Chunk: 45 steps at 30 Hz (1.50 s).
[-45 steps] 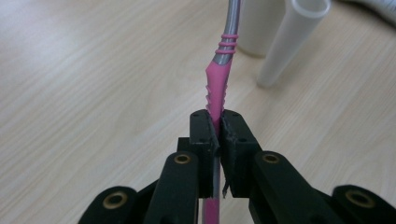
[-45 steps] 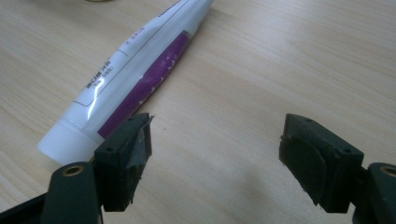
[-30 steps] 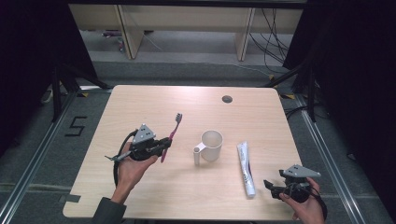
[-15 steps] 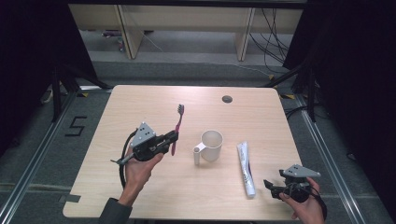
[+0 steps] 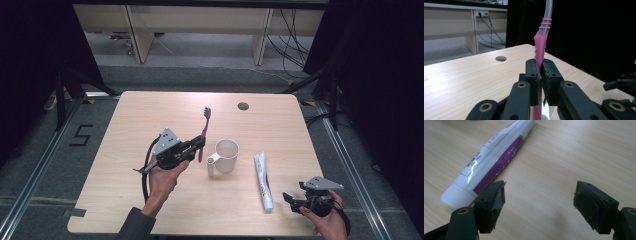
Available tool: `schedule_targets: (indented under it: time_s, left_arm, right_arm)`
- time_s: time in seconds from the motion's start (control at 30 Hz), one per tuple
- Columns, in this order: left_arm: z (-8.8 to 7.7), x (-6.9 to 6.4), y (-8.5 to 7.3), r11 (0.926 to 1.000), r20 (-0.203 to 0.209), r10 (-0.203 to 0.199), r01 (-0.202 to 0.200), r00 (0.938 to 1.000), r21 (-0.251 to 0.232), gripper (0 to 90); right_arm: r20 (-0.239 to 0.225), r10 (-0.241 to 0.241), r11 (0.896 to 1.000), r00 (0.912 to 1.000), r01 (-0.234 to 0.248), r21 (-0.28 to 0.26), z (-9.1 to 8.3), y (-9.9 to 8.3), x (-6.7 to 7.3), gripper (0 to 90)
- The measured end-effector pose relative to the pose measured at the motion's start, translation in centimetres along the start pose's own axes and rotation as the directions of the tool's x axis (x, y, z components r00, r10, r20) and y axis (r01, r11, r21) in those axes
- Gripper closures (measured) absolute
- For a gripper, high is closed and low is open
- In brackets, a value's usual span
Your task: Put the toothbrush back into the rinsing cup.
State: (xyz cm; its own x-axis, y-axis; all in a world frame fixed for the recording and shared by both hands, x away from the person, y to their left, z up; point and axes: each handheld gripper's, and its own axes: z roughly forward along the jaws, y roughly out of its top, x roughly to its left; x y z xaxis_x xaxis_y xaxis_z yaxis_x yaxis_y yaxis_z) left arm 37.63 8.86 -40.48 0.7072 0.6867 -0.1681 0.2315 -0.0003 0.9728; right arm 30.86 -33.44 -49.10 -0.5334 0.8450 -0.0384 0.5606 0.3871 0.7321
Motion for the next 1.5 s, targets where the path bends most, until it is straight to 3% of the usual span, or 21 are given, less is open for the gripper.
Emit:
schedule_targets:
  time_s: [0.43, 0.5, 0.57, 0.67, 0.77, 0.9, 1.03, 1.07, 1.17, 1.37, 1.4, 1.47, 1.5]
  left_arm:
    - [2.5, -0.6, -0.7, 0.9997, 0.031, 0.016, -0.015, 0.9994, -0.021, 83.3]
    - [2.6, -0.5, -0.9, 0.9996, 0.025, 0.016, -0.016, 0.9996, -0.024, 83.3]
    - [2.8, -0.4, -1.2, 0.9996, 0.022, 0.009, -0.009, 0.9997, -0.026, 83.2]
    - [2.9, -0.3, -1.6, 0.9995, 0.02, 0.013, -0.012, 0.9997, -0.029, 83.2]
    - [2.9, -0.4, -1.9, 0.9995, 0.025, 0.021, -0.02, 0.9995, -0.023, 83.2]
    - [2.9, -0.4, -2.3, 0.9991, 0.024, 0.031, -0.03, 0.9992, -0.028, 83.2]
    - [2.8, -0.4, -3.1, 0.9985, 0.008, 0.04, -0.04, 0.9992, -0.038, 83.2]
    - [2.8, -0.3, -3.4, 0.9988, 0.019, 0.032, -0.031, 0.9993, -0.037, 83.2]
    - [2.7, -0.4, -3.8, 0.9986, 0.01, 0.043, -0.042, 0.999, -0.031, 83.1]
    - [2.7, -0.6, -4.8, 0.9981, 0.018, 0.056, -0.055, 0.9983, -0.026, 83.1]
    - [2.7, -0.6, -4.9, 0.998, 0.022, 0.06, -0.06, 0.9979, -0.021, 83.0]
    - [2.7, -0.6, -5.0, 0.9975, 0.02, 0.071, -0.07, 0.9973, -0.01, 82.9]
    - [2.7, -0.6, -5.1, 0.9974, 0.023, 0.072, -0.072, 0.9972, -0.003, 82.8]
  right_arm:
    - [-0.007, -0.001, 1.0, 1.0, 0.001, -0.004, 0.0, 0.0, 0.1, 25.7]
    - [-0.004, 0.031, 0.999, 0.9995, -0.03, 0.013, -0.1, 0.0, 0.3, 25.7]
    - [-0.003, 0.03, 0.999, 0.9996, -0.03, 0.014, -0.1, 0.0, 0.3, 25.8]
    - [0.0, 0.0, 1.0, 1.0, 0.0, -0.003, 0.0, 0.0, 0.1, 25.7]
    - [-0.012, 0.001, 1.0, 0.9999, -0.002, -0.004, 0.1, 0.0, 0.1, 25.7]
    - [0.01, 0.038, 0.999, 0.9992, -0.038, 0.015, -0.2, 0.1, 0.4, 25.7]
    - [0.015, 0.018, 1.0, 0.9997, -0.018, 0.006, -0.1, 0.0, 0.3, 25.7]
    - [0.013, 0.04, 0.999, 0.9991, -0.04, 0.011, -0.2, 0.1, 0.4, 25.7]
    - [0.018, 0.017, 1.0, 0.9997, -0.017, 0.006, -0.1, 0.0, 0.3, 25.7]
    - [0.011, 0.033, 0.999, 0.9994, -0.033, 0.017, -0.1, 0.1, 0.4, 25.7]
    - [0.017, 0.002, 1.0, 0.9998, -0.002, 0.002, 0.0, 0.0, 0.2, 25.5]
    - [0.004, 0.033, 0.999, 0.9994, -0.033, 0.01, 0.0, -0.1, 0.5, 25.5]
    - [0.014, 0.006, 1.0, 0.9999, -0.006, 0.006, 0.0, 0.0, 0.3, 25.4]
